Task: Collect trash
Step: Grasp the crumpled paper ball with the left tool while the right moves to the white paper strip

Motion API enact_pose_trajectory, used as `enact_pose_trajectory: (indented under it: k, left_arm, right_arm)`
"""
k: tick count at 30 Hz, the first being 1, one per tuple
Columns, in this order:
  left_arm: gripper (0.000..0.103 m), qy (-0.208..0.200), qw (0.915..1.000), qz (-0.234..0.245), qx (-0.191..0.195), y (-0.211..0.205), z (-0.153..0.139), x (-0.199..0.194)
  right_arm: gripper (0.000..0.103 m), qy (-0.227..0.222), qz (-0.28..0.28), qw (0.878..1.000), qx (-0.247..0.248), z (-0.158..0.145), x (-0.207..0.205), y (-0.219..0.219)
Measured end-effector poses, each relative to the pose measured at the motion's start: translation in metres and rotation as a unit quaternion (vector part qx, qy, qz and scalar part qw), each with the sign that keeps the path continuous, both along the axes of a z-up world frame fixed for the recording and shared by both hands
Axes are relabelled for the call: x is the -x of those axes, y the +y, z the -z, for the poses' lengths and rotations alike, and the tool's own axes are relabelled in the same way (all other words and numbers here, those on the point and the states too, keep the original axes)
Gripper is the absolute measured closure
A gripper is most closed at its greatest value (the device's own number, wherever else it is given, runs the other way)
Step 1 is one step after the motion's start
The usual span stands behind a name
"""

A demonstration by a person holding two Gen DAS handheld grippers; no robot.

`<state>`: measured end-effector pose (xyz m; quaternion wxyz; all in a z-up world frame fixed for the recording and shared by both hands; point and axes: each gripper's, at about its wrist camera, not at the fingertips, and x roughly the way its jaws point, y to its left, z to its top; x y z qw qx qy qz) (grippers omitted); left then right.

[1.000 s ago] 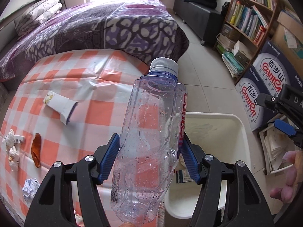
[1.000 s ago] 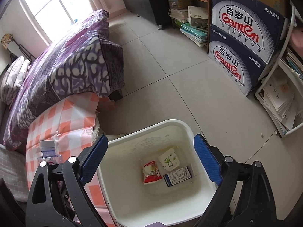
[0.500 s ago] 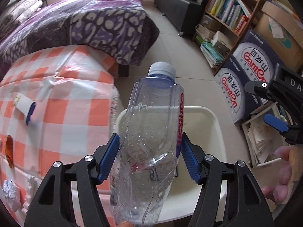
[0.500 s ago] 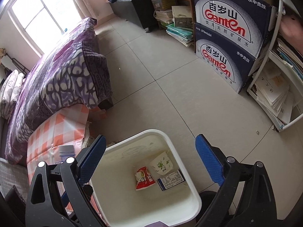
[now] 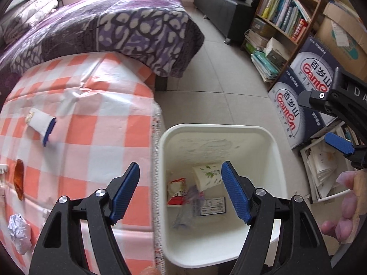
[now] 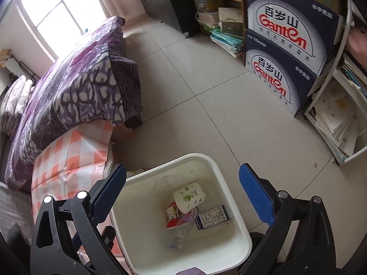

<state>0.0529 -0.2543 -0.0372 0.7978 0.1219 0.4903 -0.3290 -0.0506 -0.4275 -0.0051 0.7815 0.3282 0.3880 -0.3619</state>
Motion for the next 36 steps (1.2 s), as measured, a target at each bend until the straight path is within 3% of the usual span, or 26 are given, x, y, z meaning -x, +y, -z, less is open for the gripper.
enact_pose_trajectory:
  k: [12,23,28,36]
  left_arm:
    - [0.029,-0.017,0.9947,-0.072,-0.072,0.077,0.004,-0.030]
    - [0.029,-0.001,0.9741,-0.160,-0.160,0.182,0.013,-0.061]
    - [0.029,0.026,0.9661,-0.182,-0.181,0.233,0.020,-0.071]
    - [0.029,0.104,0.9617,-0.196,-0.161,0.281,0.042,-0.081]
  right_arm:
    - [0.007,0.033,-0.072,0.997,0.017,0.010,-0.042,0.051]
    - [0.007,0.049,-0.144,0.988,0.003,0.023,-0.083,0.111]
    - [0.007,0.056,-0.175,0.983,0.007,0.027,-0.098,0.135]
    - [0.007,0.069,-0.225,0.972,0.013,0.037,-0.119,0.172]
